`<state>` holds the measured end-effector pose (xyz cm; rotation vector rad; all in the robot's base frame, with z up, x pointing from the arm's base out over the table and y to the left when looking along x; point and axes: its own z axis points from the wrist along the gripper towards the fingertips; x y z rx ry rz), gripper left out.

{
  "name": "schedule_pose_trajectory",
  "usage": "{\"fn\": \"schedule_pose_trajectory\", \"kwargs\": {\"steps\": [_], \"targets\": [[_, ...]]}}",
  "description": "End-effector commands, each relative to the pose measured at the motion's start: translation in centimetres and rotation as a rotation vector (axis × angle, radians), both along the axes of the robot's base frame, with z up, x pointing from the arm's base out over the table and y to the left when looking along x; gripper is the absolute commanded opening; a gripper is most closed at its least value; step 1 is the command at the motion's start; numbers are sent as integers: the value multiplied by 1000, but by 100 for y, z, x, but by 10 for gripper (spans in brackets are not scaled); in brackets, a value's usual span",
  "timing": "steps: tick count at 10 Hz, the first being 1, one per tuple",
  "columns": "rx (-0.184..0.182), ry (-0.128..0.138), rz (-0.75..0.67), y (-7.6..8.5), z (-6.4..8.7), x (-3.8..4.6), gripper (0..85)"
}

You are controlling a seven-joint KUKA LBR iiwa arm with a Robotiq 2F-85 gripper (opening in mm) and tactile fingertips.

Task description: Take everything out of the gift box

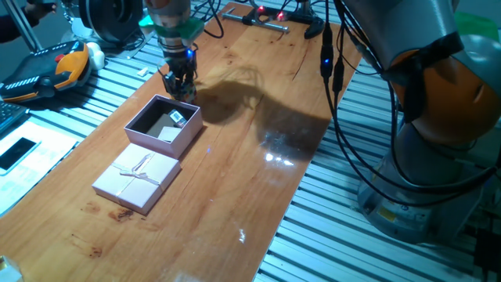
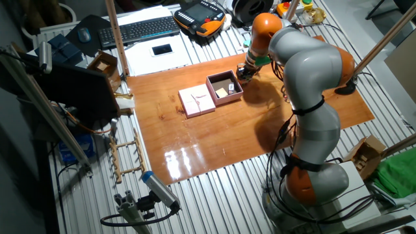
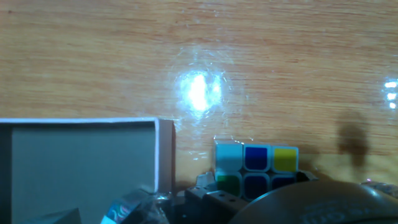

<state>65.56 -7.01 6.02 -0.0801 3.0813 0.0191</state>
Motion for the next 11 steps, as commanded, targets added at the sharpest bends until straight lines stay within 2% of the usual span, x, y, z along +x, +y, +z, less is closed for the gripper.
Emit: {"fn": "schedule_pose_trajectory", "kwargs": {"steps": [1,3,5,6,8,11], "targets": [[0,-3,-3,-1,-2,-1,260],[-1,-13,-7,-13,2,-7,437],[-2,-21,-12,-15,-8,-10,547],[-2,-24,-15,-18,-8,-12,640],[3,-23,-14,-23,-11,-15,700],[2,-23,-8,-43,22,-23,700]]}}
